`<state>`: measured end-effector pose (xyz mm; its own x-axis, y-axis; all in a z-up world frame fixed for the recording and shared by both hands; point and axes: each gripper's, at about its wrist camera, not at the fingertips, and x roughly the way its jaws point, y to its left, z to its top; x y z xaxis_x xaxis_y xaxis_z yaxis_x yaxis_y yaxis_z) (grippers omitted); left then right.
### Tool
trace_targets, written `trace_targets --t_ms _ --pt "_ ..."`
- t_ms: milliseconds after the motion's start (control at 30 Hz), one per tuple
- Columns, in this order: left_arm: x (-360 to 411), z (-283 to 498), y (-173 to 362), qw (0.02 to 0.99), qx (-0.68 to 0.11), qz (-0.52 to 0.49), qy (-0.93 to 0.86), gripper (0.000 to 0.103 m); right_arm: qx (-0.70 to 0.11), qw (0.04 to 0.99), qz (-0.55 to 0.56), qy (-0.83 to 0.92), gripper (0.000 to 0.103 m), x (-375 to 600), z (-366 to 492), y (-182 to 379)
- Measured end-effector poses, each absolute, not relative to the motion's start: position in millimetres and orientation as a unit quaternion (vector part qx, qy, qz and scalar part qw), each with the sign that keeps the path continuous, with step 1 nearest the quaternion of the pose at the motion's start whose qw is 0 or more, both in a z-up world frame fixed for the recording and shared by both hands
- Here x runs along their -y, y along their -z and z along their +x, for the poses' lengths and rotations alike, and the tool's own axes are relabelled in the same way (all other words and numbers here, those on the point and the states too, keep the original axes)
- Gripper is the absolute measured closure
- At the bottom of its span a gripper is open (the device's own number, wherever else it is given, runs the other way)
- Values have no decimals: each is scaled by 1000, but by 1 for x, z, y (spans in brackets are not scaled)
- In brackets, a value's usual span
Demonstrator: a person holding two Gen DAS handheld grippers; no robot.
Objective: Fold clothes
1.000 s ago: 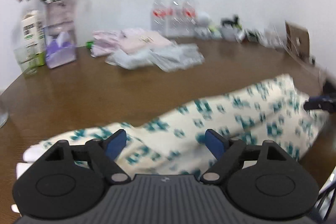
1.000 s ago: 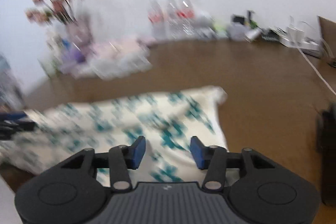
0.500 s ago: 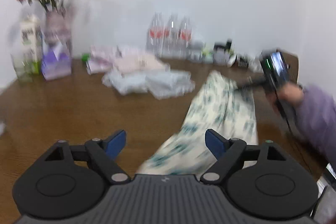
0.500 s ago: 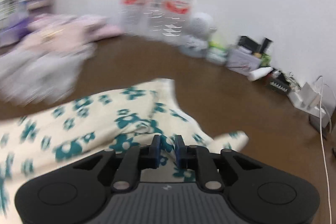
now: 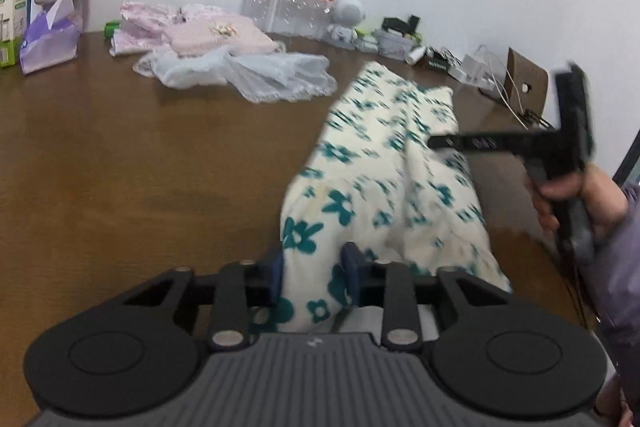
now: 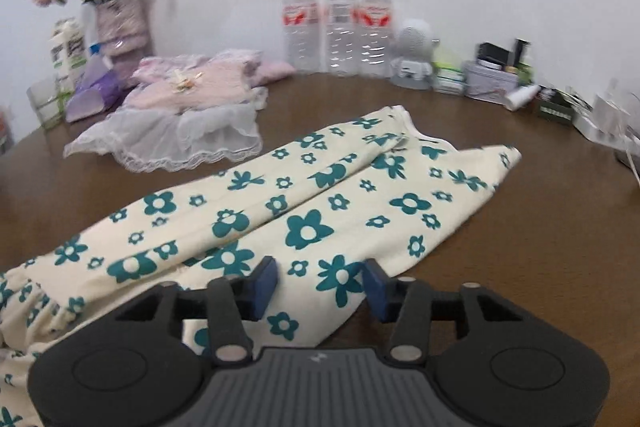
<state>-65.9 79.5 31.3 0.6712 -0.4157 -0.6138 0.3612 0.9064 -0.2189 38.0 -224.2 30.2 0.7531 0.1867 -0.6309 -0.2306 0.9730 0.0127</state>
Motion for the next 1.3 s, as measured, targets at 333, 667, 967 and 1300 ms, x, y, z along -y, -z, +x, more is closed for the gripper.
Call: trace_targets --t_ms 333,667,967,1300 --pt "-43 -148 -38 858 -348 -68 372 58 -288 941 -6 -176 55 245 -43 -57" --pt "16 -66 -40 912 -306 -27 271 70 -341 916 58 -203 103 225 -48 -39" --pt "36 -93 -22 914 -312 29 258 67 -352 893 160 -231 80 246 -42 -30" --pt "10 -82 -38 908 -318 -30 271 40 -346 906 118 -212 103 237 -47 -38"
